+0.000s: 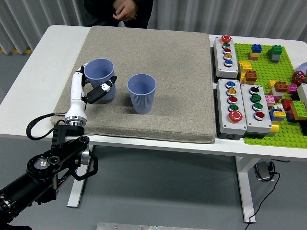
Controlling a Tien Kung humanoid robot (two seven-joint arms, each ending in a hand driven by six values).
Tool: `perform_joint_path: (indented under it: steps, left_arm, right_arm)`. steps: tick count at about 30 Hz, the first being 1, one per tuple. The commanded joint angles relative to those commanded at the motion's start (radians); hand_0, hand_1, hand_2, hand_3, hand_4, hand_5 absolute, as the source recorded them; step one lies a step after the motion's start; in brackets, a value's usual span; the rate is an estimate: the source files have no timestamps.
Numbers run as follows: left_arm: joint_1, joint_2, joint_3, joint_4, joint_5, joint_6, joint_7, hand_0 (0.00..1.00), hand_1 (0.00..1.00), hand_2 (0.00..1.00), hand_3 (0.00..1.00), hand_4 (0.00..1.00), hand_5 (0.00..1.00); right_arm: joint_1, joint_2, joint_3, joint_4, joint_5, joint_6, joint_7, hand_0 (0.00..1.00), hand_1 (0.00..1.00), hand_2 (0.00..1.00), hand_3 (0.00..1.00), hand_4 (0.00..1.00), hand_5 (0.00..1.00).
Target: Pick cup pour cup place
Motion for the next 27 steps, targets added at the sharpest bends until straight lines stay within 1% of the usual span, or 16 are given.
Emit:
perform_joint_path:
  steps: [9,13,21,27]
  left_arm:
    - [0.002,-0.003,0.006,0.018,-0.019,0.0,-0.019,0.548,0.527,0.513,0.517,0.763,0.122]
    - [-0.002,-0.001,0.016,0.039,-0.01,0.0,-0.032,0.548,0.527,0.513,0.517,0.763,0.122]
    - [-0.004,0.001,0.023,0.07,-0.042,0.0,-0.054,0.551,0.533,0.514,0.518,0.762,0.123]
    - [-0.002,0.001,0.026,0.074,-0.049,0.0,-0.057,0.553,0.537,0.518,0.52,0.761,0.122]
  right_arm:
    - [0.001,0.0,0.0,0.0,0.001,0.001,0.0,0.697,0.636,0.595,0.597,0.002,0.246]
    - [0.001,0.0,0.001,0.0,-0.002,0.001,-0.001,0.697,0.636,0.595,0.597,0.002,0.246]
    - [0.001,0.0,0.004,0.0,-0.004,0.001,0.0,0.697,0.636,0.594,0.597,0.002,0.248]
    - [0.002,0.0,0.003,0.0,-0.004,0.001,-0.001,0.697,0.636,0.594,0.597,0.002,0.249]
